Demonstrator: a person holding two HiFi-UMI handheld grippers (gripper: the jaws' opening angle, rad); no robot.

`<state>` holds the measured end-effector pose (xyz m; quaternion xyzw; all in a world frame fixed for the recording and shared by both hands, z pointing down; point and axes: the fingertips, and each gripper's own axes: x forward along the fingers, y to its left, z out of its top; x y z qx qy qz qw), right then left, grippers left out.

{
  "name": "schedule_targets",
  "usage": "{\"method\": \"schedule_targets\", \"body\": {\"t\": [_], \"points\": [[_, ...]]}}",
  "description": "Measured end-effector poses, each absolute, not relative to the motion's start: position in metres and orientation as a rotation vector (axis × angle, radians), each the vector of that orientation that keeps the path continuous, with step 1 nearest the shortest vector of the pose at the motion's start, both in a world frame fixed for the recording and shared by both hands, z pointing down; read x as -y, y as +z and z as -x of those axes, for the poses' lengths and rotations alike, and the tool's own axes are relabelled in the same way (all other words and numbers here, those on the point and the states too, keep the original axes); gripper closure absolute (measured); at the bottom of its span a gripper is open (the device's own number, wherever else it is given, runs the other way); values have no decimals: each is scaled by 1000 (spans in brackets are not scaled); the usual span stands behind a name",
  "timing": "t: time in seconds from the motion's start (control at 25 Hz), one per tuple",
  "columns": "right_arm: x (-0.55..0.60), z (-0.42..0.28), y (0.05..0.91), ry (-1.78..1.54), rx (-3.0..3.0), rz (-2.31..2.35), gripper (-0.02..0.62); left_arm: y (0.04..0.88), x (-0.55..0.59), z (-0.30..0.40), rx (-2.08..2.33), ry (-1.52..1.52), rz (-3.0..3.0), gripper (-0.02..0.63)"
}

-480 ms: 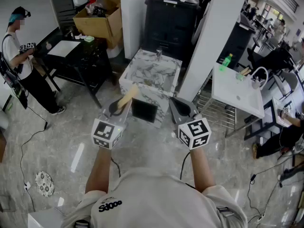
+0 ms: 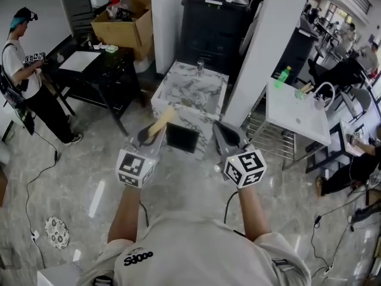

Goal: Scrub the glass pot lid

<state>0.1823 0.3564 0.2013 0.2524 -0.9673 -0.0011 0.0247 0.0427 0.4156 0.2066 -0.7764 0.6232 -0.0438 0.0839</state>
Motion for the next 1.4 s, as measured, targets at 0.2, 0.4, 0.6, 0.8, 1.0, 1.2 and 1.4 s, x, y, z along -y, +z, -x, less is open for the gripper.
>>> {"method": "schedule_targets", "body": {"t": [0.2,0.4,0.6,0.8,1.0,1.2,1.4], "points": [[-364,-169,203,-5,2979,-790,592,207,-424,-27,-1853,-123,2315,558],[-378,-150,212,-10,2941,-786,594,209,-434,-6,-1855,-107,2322,558],[-379,-136,228,2,2917,-797,592,221,-431,11,-1860,-102,2337,558],[-370,-118,237,-10,2891,-786,591,229,-420,26,-1857,-109,2358,558],[-352,-110,242,6,2899,-795,591,235,-401,32,-1850,-114,2371,558],[-312,-102,247,36,2883,-805,591,236,-368,41,-1851,-126,2368,558],[-252,-94,247,79,2894,-839,592,243,-320,48,-1858,-139,2383,558]]}}
